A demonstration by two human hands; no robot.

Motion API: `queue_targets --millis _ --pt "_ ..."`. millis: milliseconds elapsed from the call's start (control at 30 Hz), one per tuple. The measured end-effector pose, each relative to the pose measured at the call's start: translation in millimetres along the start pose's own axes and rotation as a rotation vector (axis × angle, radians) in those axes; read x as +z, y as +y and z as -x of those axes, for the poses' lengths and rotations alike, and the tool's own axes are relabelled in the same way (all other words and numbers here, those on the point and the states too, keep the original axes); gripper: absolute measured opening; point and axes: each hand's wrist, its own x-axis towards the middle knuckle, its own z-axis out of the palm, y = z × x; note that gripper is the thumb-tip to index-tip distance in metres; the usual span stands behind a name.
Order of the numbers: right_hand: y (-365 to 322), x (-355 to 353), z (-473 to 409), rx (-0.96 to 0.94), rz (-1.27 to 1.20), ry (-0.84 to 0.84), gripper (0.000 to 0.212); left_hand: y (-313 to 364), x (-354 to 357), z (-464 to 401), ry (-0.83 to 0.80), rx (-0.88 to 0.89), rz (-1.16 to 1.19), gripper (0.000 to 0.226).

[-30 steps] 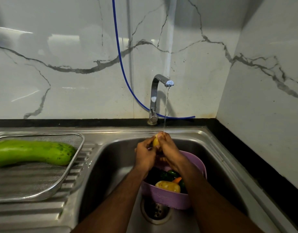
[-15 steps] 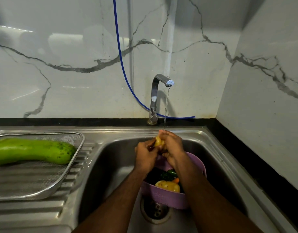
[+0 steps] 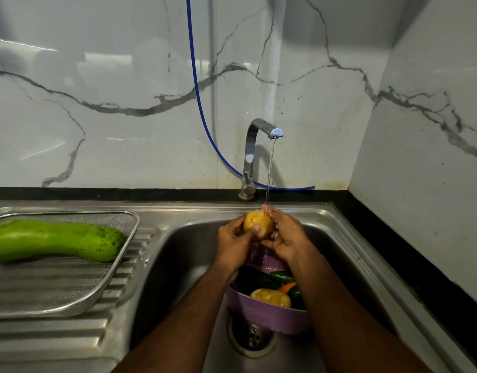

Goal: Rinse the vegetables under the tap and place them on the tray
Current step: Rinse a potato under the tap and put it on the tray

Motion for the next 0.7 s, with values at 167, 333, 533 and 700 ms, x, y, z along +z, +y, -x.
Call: queue_targets --millis 167,333,533,700 --pt "3 -14 -1 0.020 -0.017 -0.206 0.027 6 5 1 0.034 -0.214 0.303 0.030" --pt "4 -12 -3 -0.018 -0.036 -0.243 0.034 12 13 0 0.009 -0.328 0.509 0.036" --pt "7 -3 -4 -0.091 0.116 -0.124 0.029 14 13 0 -0.073 -0.410 0.542 0.035" --pt "8 -7 -5 -0.011 -0.005 -0.194 0.032 20 12 -2 -0.055 -0.462 0.643 0.040"
